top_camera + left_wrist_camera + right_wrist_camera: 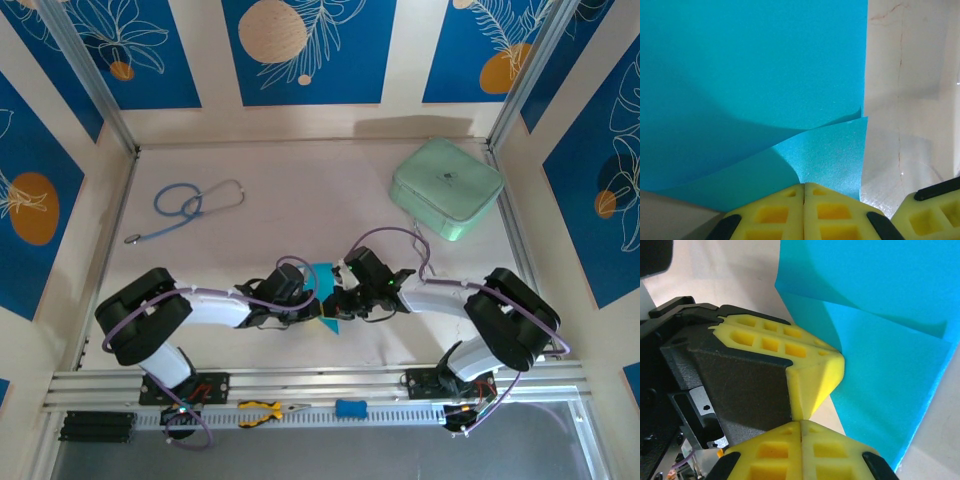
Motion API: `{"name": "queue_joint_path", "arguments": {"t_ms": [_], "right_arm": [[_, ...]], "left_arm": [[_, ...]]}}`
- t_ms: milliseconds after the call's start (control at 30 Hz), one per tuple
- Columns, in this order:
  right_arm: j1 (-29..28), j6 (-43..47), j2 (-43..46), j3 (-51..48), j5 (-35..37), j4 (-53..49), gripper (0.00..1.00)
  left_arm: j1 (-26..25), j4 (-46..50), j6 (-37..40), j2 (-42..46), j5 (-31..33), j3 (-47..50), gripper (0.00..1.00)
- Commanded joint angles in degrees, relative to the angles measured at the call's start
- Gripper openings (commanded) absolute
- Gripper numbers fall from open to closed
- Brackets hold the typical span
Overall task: Fold a paper plane with a square sheet of paper (pick it up from the middle)
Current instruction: Fold the paper at the center of the table.
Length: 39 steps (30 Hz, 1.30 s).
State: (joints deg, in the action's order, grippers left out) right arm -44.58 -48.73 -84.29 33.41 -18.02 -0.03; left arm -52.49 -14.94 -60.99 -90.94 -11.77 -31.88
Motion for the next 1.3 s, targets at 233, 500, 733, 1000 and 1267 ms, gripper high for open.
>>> {"name": "queue_joint_path", "arguments": {"t_ms": [233, 500, 733, 1000, 1267], "right_arm": [[0.5, -0.1, -3.9, -4.6, 3.0, -0.8, 0.05], [0.5, 0.2, 5.8, -6.6, 3.2, 2.3, 0.05], [0.7, -0.1, 5.4, -7.4, 0.9, 6.0, 0.06], [-0.1, -0.2, -1.2, -4.1, -0.2, 7.6, 0.05], [0.4, -0.5, -3.8, -4.8, 2.2, 3.6, 0.05]], "left_arm": [[0.5, 4.7, 0.8, -1.8, 2.1, -0.1, 0.10], [0.5, 5.9, 0.9, -1.4, 2.7, 0.1, 0.10], [0.5, 6.0, 1.0, -1.9, 2.7, 0.0, 0.10], [0.6, 5.8, 0.8, -1.8, 2.5, -0.1, 0.10], [0.8, 5.5, 1.2, -1.6, 2.1, -0.5, 0.10]]}}
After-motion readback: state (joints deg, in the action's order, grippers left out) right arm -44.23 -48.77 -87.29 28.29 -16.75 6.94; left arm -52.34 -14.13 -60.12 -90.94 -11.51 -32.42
